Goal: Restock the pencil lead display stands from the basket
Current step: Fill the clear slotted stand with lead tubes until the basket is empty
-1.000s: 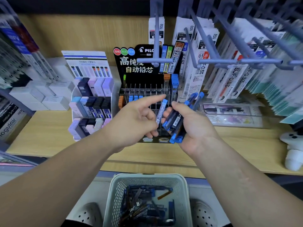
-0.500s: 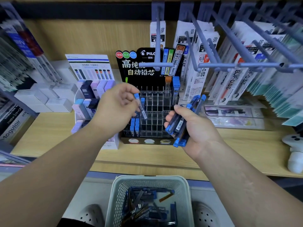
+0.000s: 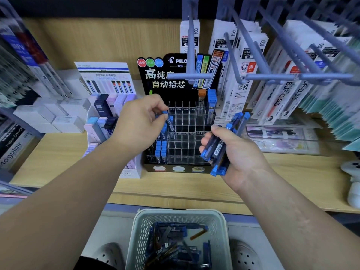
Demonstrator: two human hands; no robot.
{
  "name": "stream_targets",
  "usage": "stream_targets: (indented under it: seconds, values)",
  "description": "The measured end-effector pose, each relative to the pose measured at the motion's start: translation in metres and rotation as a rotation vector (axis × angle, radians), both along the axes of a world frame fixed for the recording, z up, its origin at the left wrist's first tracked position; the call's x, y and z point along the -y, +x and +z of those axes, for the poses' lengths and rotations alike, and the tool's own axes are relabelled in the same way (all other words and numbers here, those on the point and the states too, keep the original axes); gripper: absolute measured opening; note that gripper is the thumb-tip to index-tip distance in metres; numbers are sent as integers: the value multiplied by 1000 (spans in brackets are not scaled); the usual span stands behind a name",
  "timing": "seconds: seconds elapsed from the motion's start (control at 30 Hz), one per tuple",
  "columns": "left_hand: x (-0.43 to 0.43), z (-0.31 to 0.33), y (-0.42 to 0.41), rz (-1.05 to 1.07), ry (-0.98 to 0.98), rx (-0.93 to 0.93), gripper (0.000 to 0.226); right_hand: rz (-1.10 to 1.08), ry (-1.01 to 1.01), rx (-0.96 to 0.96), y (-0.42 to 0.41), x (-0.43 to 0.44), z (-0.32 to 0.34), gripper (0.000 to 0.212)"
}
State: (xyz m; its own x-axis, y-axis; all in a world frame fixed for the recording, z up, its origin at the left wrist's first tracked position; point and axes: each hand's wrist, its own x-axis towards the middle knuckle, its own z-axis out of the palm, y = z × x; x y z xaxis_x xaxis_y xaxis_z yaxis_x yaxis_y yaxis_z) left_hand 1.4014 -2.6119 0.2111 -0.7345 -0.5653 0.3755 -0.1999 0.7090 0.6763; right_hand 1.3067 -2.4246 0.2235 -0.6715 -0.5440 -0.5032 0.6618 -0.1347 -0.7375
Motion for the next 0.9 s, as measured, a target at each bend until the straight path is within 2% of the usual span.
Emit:
stream_targets:
  seconds: [0.33,0.53,0.63,0.73,0.83,0.9]
  values:
    - [1,-6,-7,-30,-255,64,11,4,-9,-1,1,0,2,5]
    - [3,-6,-6,-36,-253,109,16,10,-4,25,0,-2,2,4]
    - [6,0,2,-49,-198,155,27,33,-7,47,0,-2,3,5]
    - [-4,10,6,-48,-109,101,20,86,3,58,1,0,1,7]
    - [-28,23,3,-109,238,41,9,173,13,30,5,2,1,12]
    - [-43,27,3,-237,446,133,20,219,17,11,8,3,1,17]
